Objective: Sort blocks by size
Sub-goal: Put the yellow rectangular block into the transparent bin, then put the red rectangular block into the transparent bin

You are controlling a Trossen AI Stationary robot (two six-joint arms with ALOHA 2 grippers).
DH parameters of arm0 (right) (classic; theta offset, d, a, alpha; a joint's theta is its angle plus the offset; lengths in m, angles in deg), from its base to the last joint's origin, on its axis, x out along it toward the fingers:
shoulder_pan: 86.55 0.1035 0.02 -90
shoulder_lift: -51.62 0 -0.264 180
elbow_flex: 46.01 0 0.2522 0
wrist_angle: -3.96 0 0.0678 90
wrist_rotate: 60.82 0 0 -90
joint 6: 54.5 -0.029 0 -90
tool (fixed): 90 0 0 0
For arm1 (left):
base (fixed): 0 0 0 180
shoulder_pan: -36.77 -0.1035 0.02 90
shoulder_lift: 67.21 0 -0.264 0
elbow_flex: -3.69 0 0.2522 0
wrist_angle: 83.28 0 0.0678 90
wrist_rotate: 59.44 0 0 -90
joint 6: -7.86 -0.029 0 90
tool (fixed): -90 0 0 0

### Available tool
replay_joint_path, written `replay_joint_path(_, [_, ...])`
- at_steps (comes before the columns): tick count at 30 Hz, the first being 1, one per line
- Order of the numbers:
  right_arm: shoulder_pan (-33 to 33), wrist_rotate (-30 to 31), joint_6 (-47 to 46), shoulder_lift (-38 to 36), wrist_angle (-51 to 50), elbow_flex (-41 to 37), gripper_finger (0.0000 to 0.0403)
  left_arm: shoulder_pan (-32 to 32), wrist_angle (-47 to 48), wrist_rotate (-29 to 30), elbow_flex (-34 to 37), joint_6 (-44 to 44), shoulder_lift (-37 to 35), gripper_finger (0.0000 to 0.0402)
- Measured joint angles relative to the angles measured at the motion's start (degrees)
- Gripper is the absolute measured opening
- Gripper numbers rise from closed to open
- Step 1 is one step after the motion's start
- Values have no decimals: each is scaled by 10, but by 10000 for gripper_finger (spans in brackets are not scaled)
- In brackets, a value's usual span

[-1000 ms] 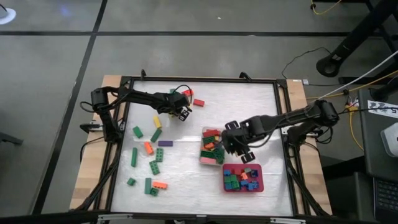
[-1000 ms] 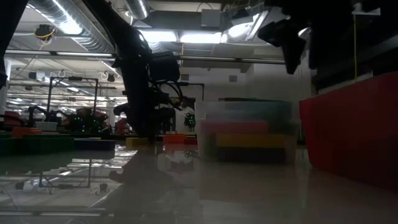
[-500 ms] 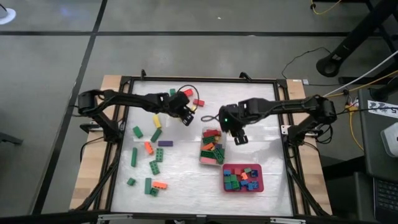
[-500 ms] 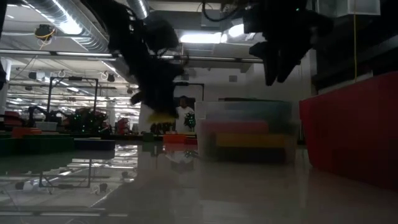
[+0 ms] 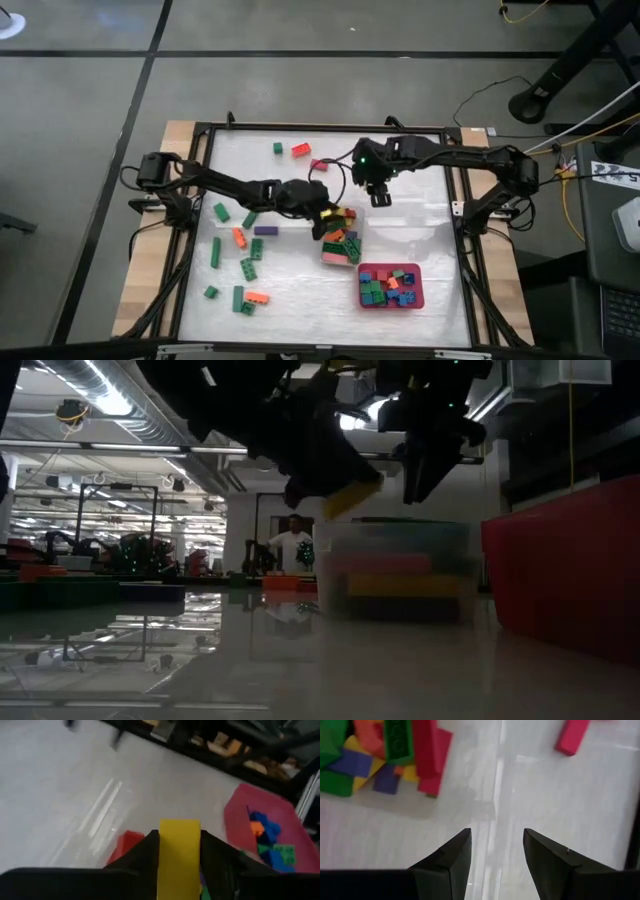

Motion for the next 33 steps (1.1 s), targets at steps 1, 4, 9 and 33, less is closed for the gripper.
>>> replay_joint_path(1, [-6, 0, 0, 0, 6, 0, 179, 5, -4, 2, 0, -11, 6, 125])
replay_joint_path(4, [-23, 0, 0, 0, 29, 0, 179, 12, -11, 4, 0, -37, 20, 140])
replay_joint_path(9, [-45, 0, 0, 0, 93, 0, 179, 13, -9, 4, 0, -37, 27, 170])
replay_joint_path(33, [-72, 10, -82, 182, 451, 0, 179, -72, 239, 30, 68, -83, -255, 163])
